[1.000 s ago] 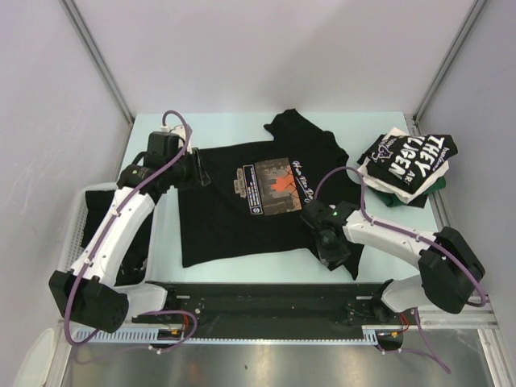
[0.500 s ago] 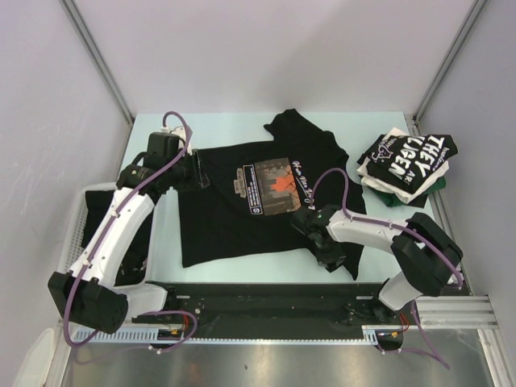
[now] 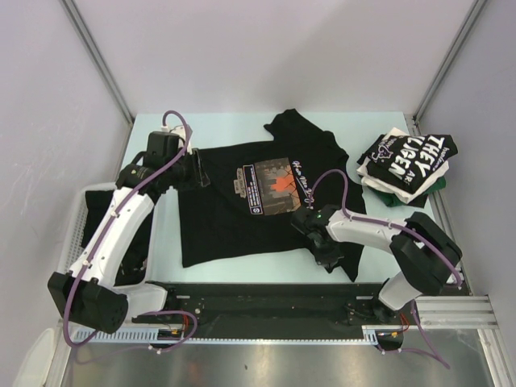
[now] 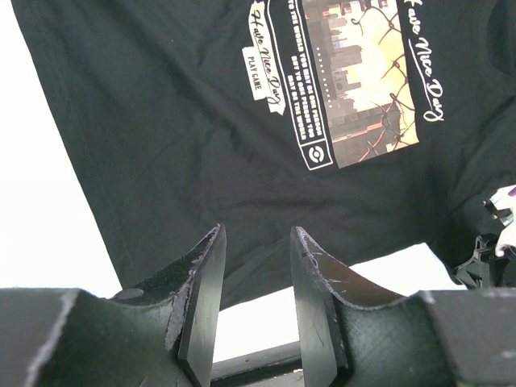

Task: Fold and stack the t-shirts
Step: Grap the side of the flattened tshirt closest away from the robot with both arms

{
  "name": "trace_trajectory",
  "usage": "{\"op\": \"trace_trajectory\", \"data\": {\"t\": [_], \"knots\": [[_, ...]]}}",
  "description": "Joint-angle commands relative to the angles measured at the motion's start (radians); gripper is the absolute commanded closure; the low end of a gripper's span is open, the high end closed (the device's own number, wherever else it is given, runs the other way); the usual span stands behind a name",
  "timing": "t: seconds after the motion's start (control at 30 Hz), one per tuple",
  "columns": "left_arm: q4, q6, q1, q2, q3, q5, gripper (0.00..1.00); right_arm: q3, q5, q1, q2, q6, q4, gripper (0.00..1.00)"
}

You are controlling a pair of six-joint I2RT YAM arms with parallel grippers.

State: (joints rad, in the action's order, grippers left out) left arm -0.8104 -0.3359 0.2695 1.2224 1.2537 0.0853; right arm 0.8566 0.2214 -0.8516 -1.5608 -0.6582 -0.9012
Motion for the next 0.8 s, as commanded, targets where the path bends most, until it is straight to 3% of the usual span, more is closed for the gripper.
{"op": "trace_trajectory", "data": {"t": [0.0, 0.23, 0.43, 0.6, 0.77], "knots": [[0.023, 0.02, 0.007, -0.001, 0.039, 0.005, 0.57, 0.004, -0.137, -0.004, 0.048, -0.006, 0.05, 1.0], [0.037, 0.011, 0.008, 0.028, 0.05, 0.025, 0.56, 0.059, -0.303, 0.002, 0.13, 0.032, 0.033, 1.0], [0.043, 0.009, 0.008, 0.04, 0.062, 0.034, 0.56, 0.081, -0.37, 0.025, 0.098, 0.068, 0.07, 1.0], [0.04, 0.009, 0.008, 0.04, 0.067, 0.033, 0.55, 0.082, -0.294, 0.025, 0.062, 0.074, 0.025, 0.83], [0.045, 0.008, 0.008, 0.043, 0.066, 0.041, 0.55, 0.084, -0.18, 0.043, 0.128, 0.023, -0.062, 0.8]]}}
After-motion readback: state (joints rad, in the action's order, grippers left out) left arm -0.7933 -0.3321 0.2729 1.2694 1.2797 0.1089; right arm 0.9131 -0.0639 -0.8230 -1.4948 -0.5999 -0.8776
